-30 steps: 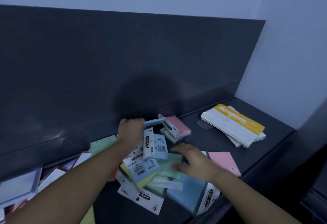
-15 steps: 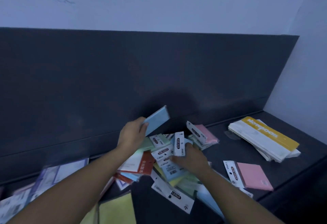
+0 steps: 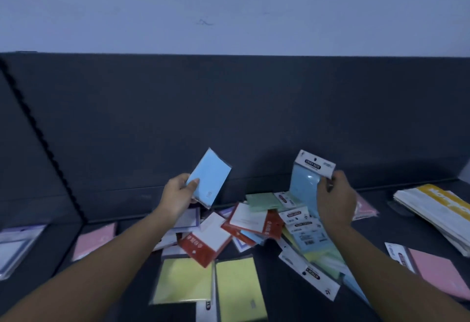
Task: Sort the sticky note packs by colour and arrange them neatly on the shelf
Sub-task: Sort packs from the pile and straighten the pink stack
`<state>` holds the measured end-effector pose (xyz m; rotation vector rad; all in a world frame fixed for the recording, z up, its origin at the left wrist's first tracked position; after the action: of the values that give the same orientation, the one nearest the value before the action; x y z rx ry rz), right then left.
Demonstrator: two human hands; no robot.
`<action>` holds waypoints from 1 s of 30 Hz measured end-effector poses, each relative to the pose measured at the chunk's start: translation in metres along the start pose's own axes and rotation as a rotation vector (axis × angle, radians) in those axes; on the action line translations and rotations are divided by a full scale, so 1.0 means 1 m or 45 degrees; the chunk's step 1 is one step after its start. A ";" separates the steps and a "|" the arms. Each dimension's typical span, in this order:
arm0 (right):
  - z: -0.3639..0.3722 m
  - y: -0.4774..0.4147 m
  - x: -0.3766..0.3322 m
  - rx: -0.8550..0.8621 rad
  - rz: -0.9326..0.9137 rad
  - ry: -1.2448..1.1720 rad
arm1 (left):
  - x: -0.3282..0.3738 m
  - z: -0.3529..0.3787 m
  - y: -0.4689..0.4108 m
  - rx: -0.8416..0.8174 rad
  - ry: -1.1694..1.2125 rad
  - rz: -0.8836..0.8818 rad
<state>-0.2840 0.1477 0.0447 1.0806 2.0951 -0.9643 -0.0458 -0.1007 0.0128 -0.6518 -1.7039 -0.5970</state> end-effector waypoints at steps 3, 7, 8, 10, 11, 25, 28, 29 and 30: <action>0.034 0.012 -0.026 -0.173 0.083 -0.477 | -0.011 -0.036 0.026 0.127 0.108 -0.026; 0.094 0.043 -0.054 -0.562 0.363 -0.981 | -0.027 -0.081 0.080 0.331 0.165 -0.070; 0.107 0.055 -0.062 -0.663 0.430 -1.054 | -0.031 -0.093 0.096 0.382 0.175 -0.077; 0.132 0.082 -0.075 -0.883 0.537 -1.198 | -0.043 -0.113 0.131 0.507 0.205 -0.116; 0.143 0.097 -0.081 -0.974 0.590 -1.317 | -0.051 -0.121 0.150 0.565 0.214 -0.147; 0.233 0.299 -0.211 -1.933 0.874 -1.625 | -0.092 -0.184 0.355 1.020 0.436 -0.308; 0.251 0.342 -0.244 -1.995 0.896 -1.568 | -0.098 -0.213 0.384 1.093 0.464 -0.284; 0.258 0.354 -0.254 -1.982 0.892 -1.552 | -0.099 -0.224 0.392 1.107 0.488 -0.271; 0.265 0.366 -0.263 -1.957 0.887 -1.548 | -0.101 -0.234 0.401 1.120 0.519 -0.257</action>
<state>0.2032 -0.0289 -0.0284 0.1305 0.7513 0.4087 0.4145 0.0132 -0.0154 0.2580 -1.4522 -0.0595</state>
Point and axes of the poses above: each hand's wrist, its own y-axis away from the middle knuckle, its own z-axis out of the palm, x = y × z, the point moved 7 cm from there along -y, towards the middle knuckle, and after that the axes turned 15 degrees about -x, right-handed, at the moved point
